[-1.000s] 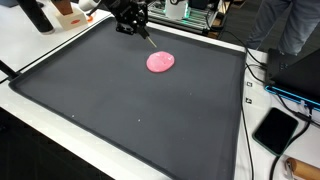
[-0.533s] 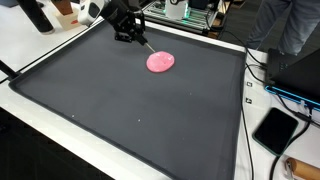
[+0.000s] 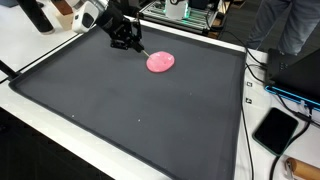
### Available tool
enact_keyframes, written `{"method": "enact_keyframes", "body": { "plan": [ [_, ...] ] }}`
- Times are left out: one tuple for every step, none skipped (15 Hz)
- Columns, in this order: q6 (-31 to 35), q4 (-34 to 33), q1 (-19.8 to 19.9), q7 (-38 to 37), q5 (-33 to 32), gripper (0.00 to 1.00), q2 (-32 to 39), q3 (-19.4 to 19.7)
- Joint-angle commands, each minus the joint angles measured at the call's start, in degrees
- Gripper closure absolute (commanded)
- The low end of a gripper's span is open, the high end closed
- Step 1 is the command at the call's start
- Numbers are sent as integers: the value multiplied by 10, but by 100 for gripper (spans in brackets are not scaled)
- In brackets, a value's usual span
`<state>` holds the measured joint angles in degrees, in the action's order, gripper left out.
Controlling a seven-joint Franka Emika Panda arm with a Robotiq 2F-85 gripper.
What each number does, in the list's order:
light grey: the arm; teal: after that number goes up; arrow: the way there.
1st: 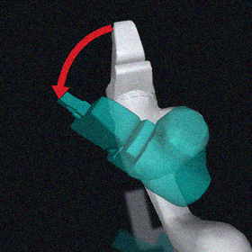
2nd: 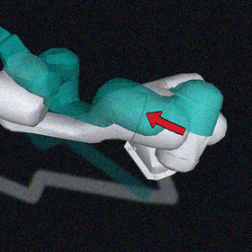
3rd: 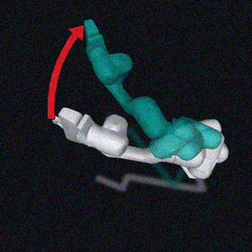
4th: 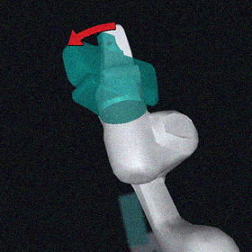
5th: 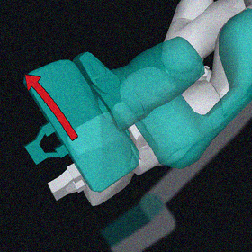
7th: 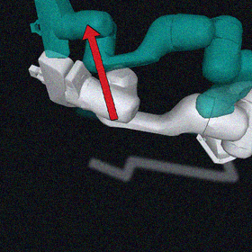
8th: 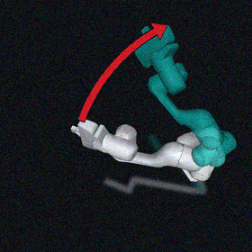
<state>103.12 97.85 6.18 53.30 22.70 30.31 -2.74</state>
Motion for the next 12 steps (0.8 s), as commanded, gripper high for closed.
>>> {"method": "enact_keyframes", "body": {
  "plan": [
    [-11, -36, 0, -40, -16, 97, 24, -7],
    [-10, -43, -2, -49, -19, 97, 27, -8],
    [-8, -47, -5, -58, -23, 97, 29, -9],
    [-8, -52, -8, -65, -28, 97, 31, -11],
    [-6, -55, -13, -77, -36, 97, 31, -11],
    [-7, -60, -16, -84, -43, 97, 33, -13],
    [-6, -63, -21, -93, -52, 97, 34, -15],
    [-7, -67, -25, -99, -60, 97, 35, -18],
    [-7, -70, -31, -107, -70, 97, 36, -21],
    [-5, -72, -37, -116, -82, 97, 37, -23],
    [-8, -76, -43, -125, -94, 97, 39, -25],
    [-8, -79, -49, -133, -105, 97, 41, -27]
  ]
}}
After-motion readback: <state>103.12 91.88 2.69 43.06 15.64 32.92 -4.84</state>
